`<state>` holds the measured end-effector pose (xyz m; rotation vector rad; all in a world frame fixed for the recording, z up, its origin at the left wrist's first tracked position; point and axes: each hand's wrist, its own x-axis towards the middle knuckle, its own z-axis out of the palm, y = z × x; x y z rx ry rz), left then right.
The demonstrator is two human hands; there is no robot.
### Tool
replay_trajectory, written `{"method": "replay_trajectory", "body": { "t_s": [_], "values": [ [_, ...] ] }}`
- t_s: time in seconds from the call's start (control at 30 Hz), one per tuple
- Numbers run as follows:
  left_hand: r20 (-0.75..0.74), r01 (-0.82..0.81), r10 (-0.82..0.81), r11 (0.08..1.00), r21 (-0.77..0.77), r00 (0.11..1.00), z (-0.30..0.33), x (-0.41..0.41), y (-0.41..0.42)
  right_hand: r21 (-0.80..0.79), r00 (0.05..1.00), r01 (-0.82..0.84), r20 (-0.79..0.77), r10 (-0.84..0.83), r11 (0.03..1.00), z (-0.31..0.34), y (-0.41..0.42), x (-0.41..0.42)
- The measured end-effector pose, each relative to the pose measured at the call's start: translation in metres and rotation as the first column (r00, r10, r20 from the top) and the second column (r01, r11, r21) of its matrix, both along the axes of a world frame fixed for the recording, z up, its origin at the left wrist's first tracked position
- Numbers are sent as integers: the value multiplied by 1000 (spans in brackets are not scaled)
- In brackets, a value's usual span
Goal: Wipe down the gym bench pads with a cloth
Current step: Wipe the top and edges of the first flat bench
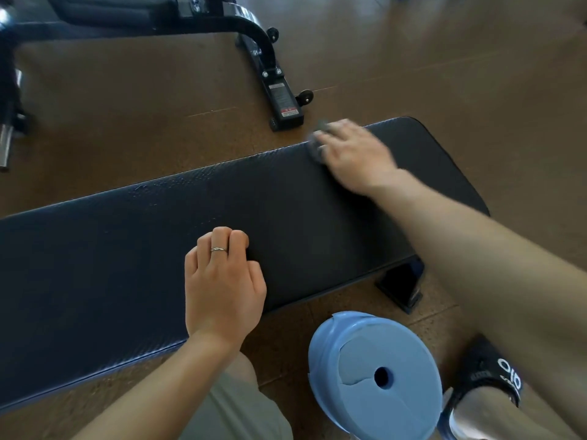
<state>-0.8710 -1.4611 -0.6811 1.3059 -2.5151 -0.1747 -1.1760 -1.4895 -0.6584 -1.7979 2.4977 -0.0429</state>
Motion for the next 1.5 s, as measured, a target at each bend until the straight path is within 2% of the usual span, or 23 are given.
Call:
{"method": "replay_trajectory", "body": {
  "t_s": [0.07, 0.13, 0.2, 0.3, 0.37, 0.43, 0.47, 0.53, 0.6, 0.63, 0.67, 0.73, 0.8, 0.87, 0.93, 1.0, 1.07, 1.13, 1.2, 1.27, 1.37, 1.43, 1.5],
  "values": [
    [-4, 0, 0, 1000, 9, 1000, 0, 0, 0, -14, 975, 216, 59, -215, 976, 1, 14, -19],
    [-4, -2, 2, 1000, 14, 1000, 0, -1, -1, -47, 958, 282, 62, -279, 958, -4, 13, 10],
    [2, 2, -2, 1000, 16, 1000, 1, -1, -1, -108, 978, 204, 72, -197, 973, -9, 13, 69],
    [6, 16, -16, 1000, 12, 1000, 4, 1, -1, -109, 986, -62, 149, 78, 992, -4, 32, 145],
    [-7, 20, -20, 999, 25, 1000, 6, 1, -1, -83, 958, -219, 171, 231, 972, 3, 54, 150],
    [-63, 36, -32, 997, 68, 998, 11, 4, -2, -72, 959, -246, 129, 253, 967, 7, 70, 123],
    [-97, 59, -50, 994, 96, 994, 14, 7, -3, -83, 976, -189, 98, 196, 979, 7, 76, 105],
    [-114, 122, -110, 987, 101, 987, 22, 23, -11, -83, 994, 62, 100, -54, 995, 4, 88, 70],
    [-45, 125, -124, 992, 8, 991, 27, 49, -23, -108, 947, 306, 137, -290, 946, 1, 90, 69],
    [-16, 92, -92, 996, -21, 996, 26, 62, -30, -143, 936, 342, 139, -324, 929, -1, 87, 86],
    [0, 46, -46, 999, -26, 999, 24, 74, -36, -190, 947, 313, 131, -292, 930, -5, 82, 113],
    [-14, -25, 25, 1000, 3, 1000, 16, 87, -42, -276, 988, 110, 135, -74, 955, -10, 78, 184],
    [-30, -37, 38, 999, 18, 999, 10, 88, -42, -248, 973, -84, 189, 133, 965, -8, 89, 249],
    [-34, -24, 24, 1000, 10, 999, 9, 86, -42, -233, 937, -232, 207, 281, 944, 0, 102, 265],
    [-49, -21, 22, 1000, 20, 999, 9, 87, -42, -211, 934, -307, 117, 336, 928, -3, 113, 234],
    [-62, -23, 25, 999, 33, 998, 8, 89, -43, -231, 979, -182, 48, 198, 956, -9, 123, 191],
    [-68, -15, 18, 999, 41, 998, 7, 88, -42, -265, 997, 70, 42, -61, 962, -11, 134, 160],
    [-69, -9, 12, 999, 46, 998, 7, 88, -42, -299, 946, 325, 99, -309, 897, -11, 134, 168],
    [-77, -2, 6, 999, 47, 997, 7, 89, -43, -346, 879, 476, 148, -454, 809, -13, 119, 211],
    [-78, 7, -3, 999, 50, 997, 7, 91, -44, -357, 914, 405, 190, -359, 842, -13, 105, 272],
    [-71, 27, -24, 999, 33, 997, 6, 93, -44, -340, 979, 76, 204, -5, 937, -15, 103, 324],
    [-75, 34, -31, 999, 33, 997, 7, 95, -43, -287, 977, -139, 115, 178, 948, -13, 113, 298],
    [-84, 32, -28, 998, 52, 996, 7, 97, -43, -248, 975, -211, 11, 220, 946, -15, 126, 248]
  ]
}}
